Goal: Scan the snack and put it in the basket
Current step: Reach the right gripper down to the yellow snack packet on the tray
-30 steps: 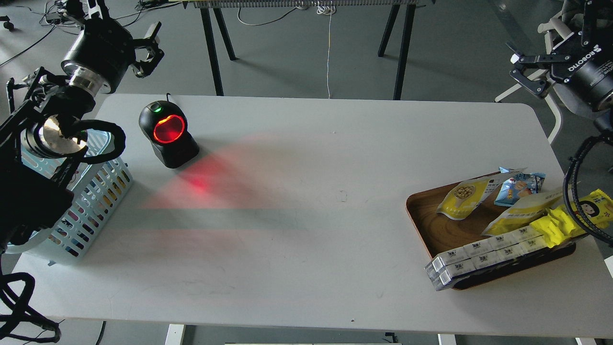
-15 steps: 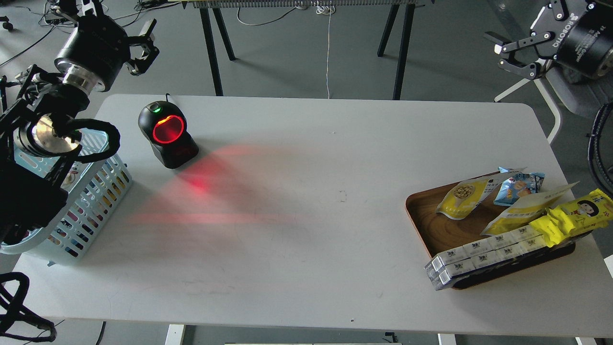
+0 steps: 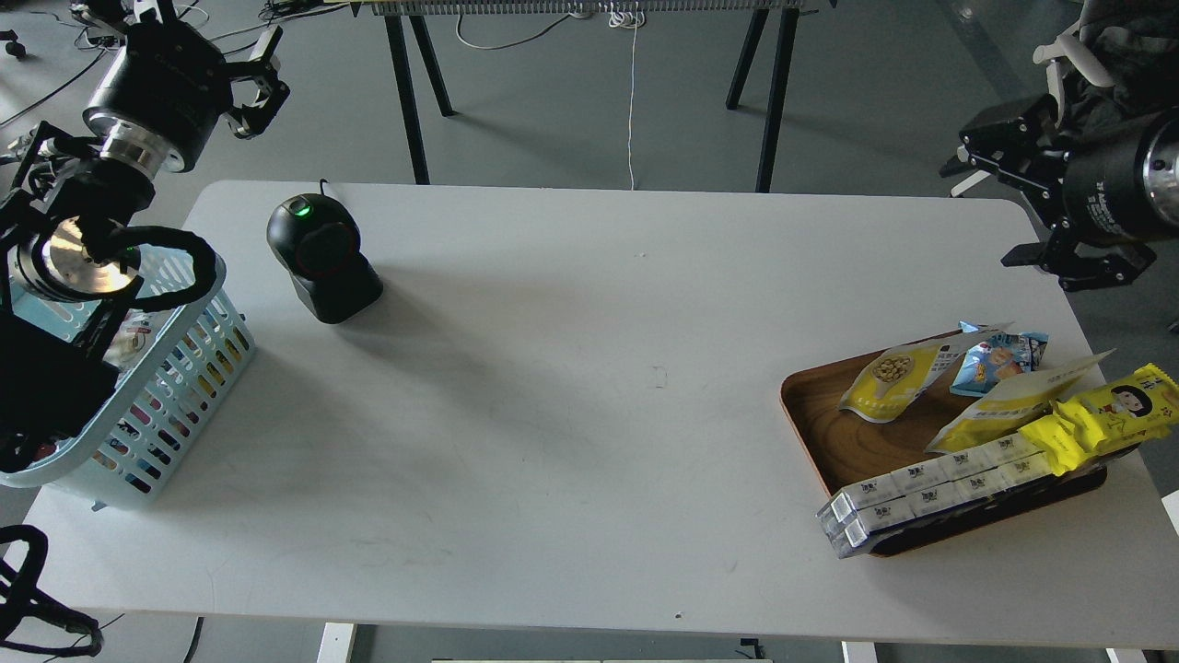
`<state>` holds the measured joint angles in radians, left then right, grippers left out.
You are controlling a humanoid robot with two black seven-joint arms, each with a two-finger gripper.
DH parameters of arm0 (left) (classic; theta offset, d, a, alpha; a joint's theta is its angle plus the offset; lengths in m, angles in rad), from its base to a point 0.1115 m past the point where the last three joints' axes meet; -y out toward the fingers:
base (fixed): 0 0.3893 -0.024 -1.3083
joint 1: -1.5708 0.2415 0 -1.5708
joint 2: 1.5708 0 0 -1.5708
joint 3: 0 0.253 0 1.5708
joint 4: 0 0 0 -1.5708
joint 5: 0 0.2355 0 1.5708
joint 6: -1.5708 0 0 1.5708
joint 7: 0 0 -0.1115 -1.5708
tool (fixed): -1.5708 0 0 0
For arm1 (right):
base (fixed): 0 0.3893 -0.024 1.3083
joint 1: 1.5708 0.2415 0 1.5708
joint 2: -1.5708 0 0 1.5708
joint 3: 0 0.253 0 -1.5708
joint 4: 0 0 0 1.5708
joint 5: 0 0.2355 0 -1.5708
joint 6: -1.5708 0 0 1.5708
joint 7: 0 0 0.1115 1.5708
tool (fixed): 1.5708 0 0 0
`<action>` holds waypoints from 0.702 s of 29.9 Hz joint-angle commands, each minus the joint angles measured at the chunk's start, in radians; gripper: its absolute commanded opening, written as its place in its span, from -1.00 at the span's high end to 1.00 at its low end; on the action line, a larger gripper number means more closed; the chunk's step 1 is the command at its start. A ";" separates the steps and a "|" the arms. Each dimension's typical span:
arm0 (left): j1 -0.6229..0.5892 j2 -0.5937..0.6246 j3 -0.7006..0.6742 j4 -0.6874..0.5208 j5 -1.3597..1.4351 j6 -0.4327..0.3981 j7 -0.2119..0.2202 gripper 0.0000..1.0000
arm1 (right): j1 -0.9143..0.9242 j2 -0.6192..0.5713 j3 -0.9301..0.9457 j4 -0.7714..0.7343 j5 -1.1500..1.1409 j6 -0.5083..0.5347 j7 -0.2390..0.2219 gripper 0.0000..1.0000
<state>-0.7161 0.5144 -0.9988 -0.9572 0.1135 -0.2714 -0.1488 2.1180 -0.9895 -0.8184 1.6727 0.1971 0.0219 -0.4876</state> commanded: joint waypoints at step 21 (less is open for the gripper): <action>0.000 -0.004 0.003 -0.003 0.000 0.001 0.002 -1.00 | -0.466 0.009 0.292 -0.001 0.064 -0.303 -0.001 -0.31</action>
<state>-0.7162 0.5112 -0.9941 -0.9589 0.1135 -0.2701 -0.1472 1.7275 -0.9814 -0.5859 1.6736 0.2617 -0.2614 -0.4888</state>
